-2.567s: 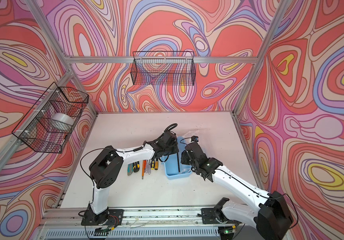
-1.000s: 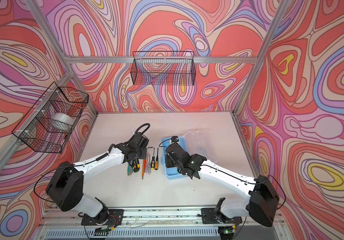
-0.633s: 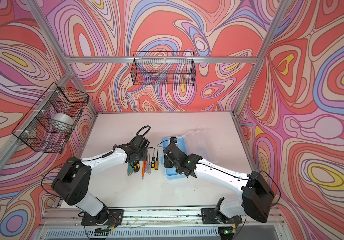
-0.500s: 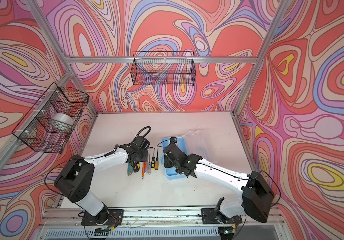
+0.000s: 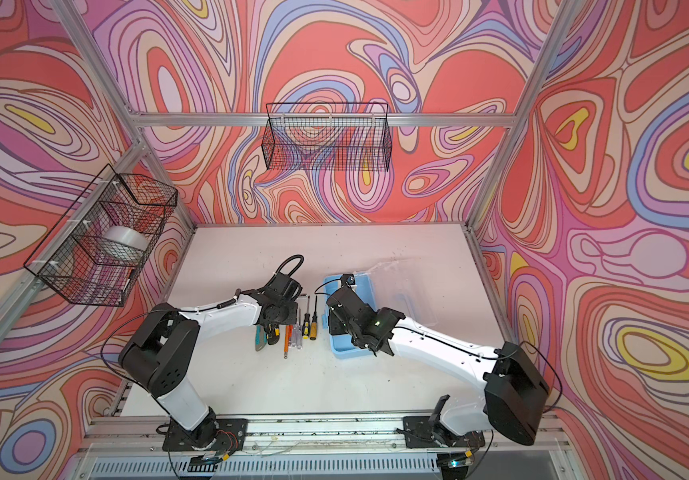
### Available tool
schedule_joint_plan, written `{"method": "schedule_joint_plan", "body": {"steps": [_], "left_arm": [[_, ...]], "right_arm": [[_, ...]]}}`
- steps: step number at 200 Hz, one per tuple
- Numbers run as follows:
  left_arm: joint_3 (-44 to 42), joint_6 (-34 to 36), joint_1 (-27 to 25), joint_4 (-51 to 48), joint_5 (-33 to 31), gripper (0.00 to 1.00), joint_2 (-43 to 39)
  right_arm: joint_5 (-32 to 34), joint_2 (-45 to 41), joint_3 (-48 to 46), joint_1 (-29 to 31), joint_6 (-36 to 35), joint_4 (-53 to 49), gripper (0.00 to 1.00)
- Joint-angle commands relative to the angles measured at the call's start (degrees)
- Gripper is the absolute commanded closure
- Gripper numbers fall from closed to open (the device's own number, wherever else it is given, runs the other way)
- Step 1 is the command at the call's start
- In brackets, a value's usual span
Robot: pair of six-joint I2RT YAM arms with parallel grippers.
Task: Pack the tool kit
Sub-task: 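Grasp the orange-handled hex key with the left gripper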
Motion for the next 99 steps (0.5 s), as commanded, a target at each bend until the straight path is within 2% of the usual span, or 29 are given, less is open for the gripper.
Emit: {"method": "schedule_joint_plan", "body": {"steps": [1, 67, 99], "left_arm": [[-0.8, -0.6, 0.3, 0.2, 1.0, 0.81, 1.7], [-1.6, -0.5, 0.3, 0.3, 1.8, 0.8, 2.5], [-2.8, -0.8, 0.2, 0.6, 1.9, 0.86, 2.2]], "right_arm": [[0.9, 1.0, -0.9, 0.2, 0.3, 0.7, 0.64], [0.8, 1.5, -0.9, 0.2, 0.1, 1.1, 0.64], [0.9, 1.5, -1.3, 0.2, 0.2, 1.4, 0.64]]}}
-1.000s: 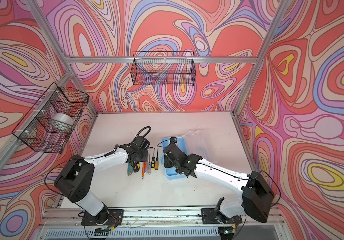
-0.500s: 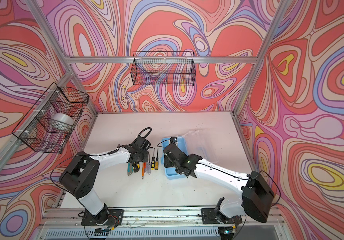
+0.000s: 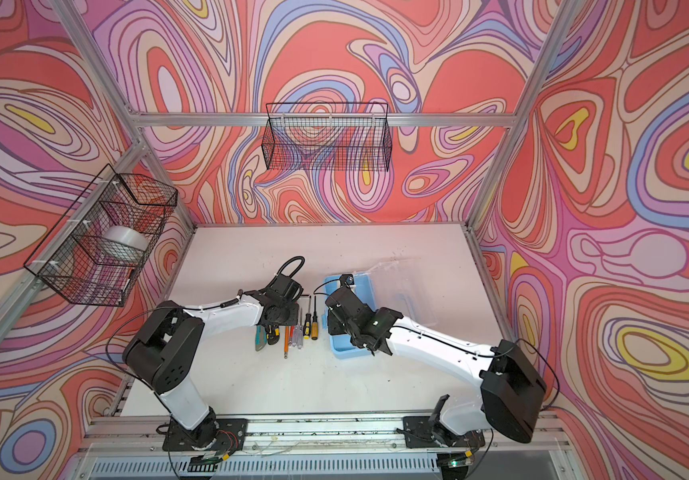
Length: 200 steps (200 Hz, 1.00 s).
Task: Pack the tool kit
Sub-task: 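Grasp the orange-handled hex key with the left gripper, then lift the orange-handled hex key and carry it over the blue box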
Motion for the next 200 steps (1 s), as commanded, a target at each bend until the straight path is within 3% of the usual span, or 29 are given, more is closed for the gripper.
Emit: {"method": "schedule_joint_plan", "body": {"steps": [1, 25, 50, 67, 109, 139, 200], "left_arm": [[-2.2, -0.7, 0.3, -1.2, 1.0, 0.86, 0.7], [-3.1, -0.8, 0.3, -0.1, 1.2, 0.9, 0.0], [-2.4, -0.1, 0.4, -1.2, 0.0, 1.0, -1.2], [-1.8, -0.2, 1.0, -2.0, 0.6, 1.0, -3.6], [-0.6, -5.7, 1.2, -1.1, 7.7, 1.0, -15.4], [-1.3, -13.6, 1.1, 5.4, 14.7, 1.0, -20.8], [0.7, -23.1, -7.6, 16.4, 12.3, 1.0, -17.0]], "right_arm": [[0.8, 0.7, -1.1, 0.2, 0.3, 1.0, 0.64], [0.7, 0.8, -1.1, 0.2, 0.3, 1.1, 0.64], [0.7, 0.5, -0.8, 0.1, -0.1, 1.1, 0.64], [-0.1, 0.1, -0.5, -0.2, -0.3, 1.2, 0.64], [-4.4, -3.0, -2.0, -2.9, 0.7, 4.3, 0.64], [-7.2, -5.0, -2.7, -5.7, 0.5, 5.0, 0.64], [-8.0, -8.1, -1.8, -11.6, -3.5, 1.9, 0.64]]}}
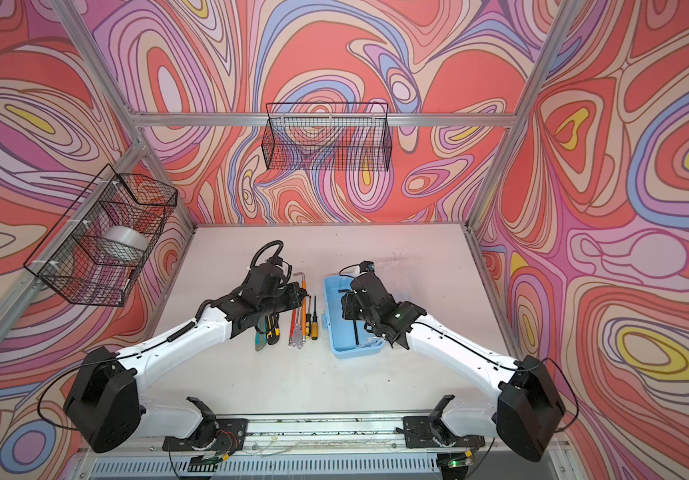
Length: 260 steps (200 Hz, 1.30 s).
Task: Pack the tool kit
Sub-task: 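Lift the orange-handled hex key and carry it over the blue box, then lower the orange hex key beside the black one and open the left gripper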
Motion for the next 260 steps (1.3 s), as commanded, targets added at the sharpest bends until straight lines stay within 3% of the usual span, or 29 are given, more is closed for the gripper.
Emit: {"method": "schedule_joint_plan", "body": {"steps": [1, 67, 118, 169, 208, 260], "left_arm": [[2.3, -5.2, -2.8, 6.5, 0.2, 1.0, 3.5], [8.7, -6.4, -7.3, 8.3, -2.0, 1.0, 12.8], [13.4, -6.6, -8.6, 3.8, -5.4, 1.0, 18.0], [13.8, -8.6, -10.0, 3.4, -7.3, 1.0, 20.7], [15.4, -8.6, -10.8, 0.7, -9.6, 1.0, 23.5], [17.4, -9.2, -11.2, -1.2, -9.8, 1.0, 28.0]], "right_arm": [[-0.3, -1.4, 0.4, -1.0, -2.6, -1.9, 0.64], [0.6, -3.9, 0.1, -3.9, -5.4, -3.5, 0.63], [-0.1, -3.8, -1.0, -5.0, -5.6, -2.6, 0.63], [-0.8, -3.9, -3.5, -5.3, -5.8, -0.9, 0.62], [-1.2, -5.8, -5.0, -5.5, -7.1, -0.2, 0.49], [-0.9, -7.7, -7.0, -5.9, -7.4, -0.1, 0.52]]}}
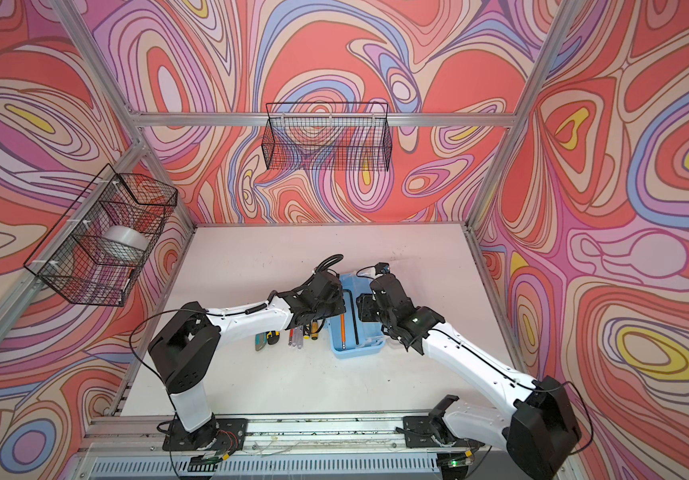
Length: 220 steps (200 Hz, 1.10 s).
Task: Pack the tool kit
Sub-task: 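Lower the orange hex key beside the black one and open the left gripper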
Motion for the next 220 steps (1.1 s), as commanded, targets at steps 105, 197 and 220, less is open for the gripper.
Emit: {"method": "schedule_joint_plan", "body": {"steps": [105, 197, 220], "left_arm": [[5.6, -2.6, -0.5, -3.5, 0.5, 0.87, 7.8], [7.2, 1.1, -0.4, -2.9, 0.9, 0.84, 7.2], [7.3, 3.3, -0.3, -2.9, 0.3, 0.83, 5.1]], "right_arm": [[-0.3, -2.3, -2.2, -0.6, -0.8, 1.0, 0.46], [-0.8, -3.7, -1.1, -0.5, -0.7, 0.1, 0.49], [-0.8, -4.1, -0.9, -0.5, -1.1, -0.1, 0.5]]}}
